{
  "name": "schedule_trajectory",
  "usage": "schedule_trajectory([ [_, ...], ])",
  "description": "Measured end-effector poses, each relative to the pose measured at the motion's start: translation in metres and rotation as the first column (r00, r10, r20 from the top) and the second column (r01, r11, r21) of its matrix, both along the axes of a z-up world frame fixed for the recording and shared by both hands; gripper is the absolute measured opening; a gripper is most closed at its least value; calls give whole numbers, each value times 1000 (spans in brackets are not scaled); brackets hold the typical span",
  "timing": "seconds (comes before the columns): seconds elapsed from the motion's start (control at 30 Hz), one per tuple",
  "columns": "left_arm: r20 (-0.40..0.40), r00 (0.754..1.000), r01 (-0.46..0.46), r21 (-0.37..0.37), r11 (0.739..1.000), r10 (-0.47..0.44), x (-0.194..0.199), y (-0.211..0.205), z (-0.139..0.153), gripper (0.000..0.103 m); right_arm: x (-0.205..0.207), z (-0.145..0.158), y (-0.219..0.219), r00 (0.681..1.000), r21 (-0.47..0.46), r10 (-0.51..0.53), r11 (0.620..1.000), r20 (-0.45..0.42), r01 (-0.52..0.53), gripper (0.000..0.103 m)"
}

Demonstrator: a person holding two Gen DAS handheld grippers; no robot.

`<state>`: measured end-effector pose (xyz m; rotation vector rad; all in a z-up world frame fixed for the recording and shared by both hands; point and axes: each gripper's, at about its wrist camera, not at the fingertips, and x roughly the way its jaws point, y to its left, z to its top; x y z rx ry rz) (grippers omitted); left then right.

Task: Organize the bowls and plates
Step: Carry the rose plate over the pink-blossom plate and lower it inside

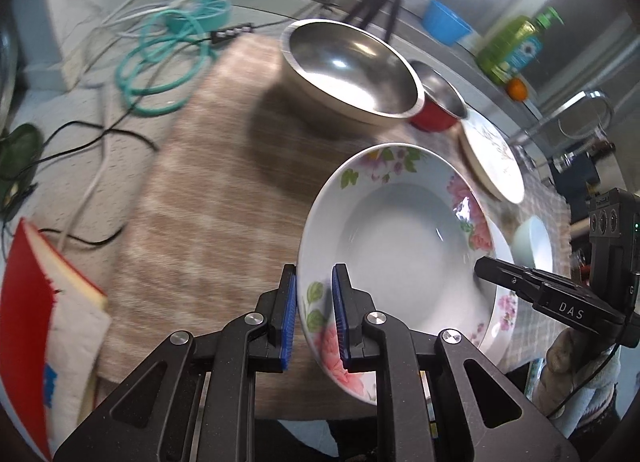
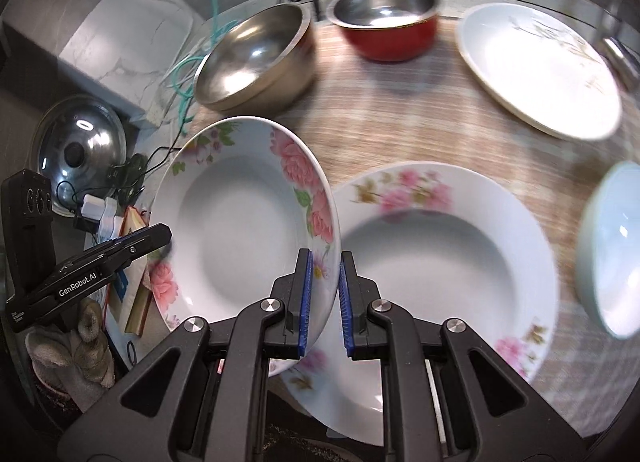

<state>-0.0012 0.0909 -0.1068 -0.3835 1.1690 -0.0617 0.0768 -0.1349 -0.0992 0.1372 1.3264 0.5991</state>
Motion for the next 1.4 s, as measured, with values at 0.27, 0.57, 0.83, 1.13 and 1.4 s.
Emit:
schedule_trajectory([
  [0.27, -14, 995, 94, -4, 996, -94, 12, -46, -5, 15, -4, -7, -51, 997, -22, -80, 997, -23, 79, 13],
  [0.57, -43, 984, 176, 6, 984, -176, 17, -83, -13, 15, -8, -17, -90, 991, -45, -129, 991, -41, 127, 14],
  [0.83, -72, 976, 209, 22, 978, -207, 16, -104, -21, 15, -11, -26, -106, 988, -66, -143, 988, -51, 140, 14],
  [1.13, -78, 971, 229, 63, 971, -224, 19, -115, -23, 15, -10, -27, -111, 989, -80, -140, 987, -45, 137, 14],
  [1.4, -80, 970, 237, 76, 968, -231, 21, -118, -24, 16, -12, -27, -111, 990, -86, -136, 988, -43, 132, 16],
])
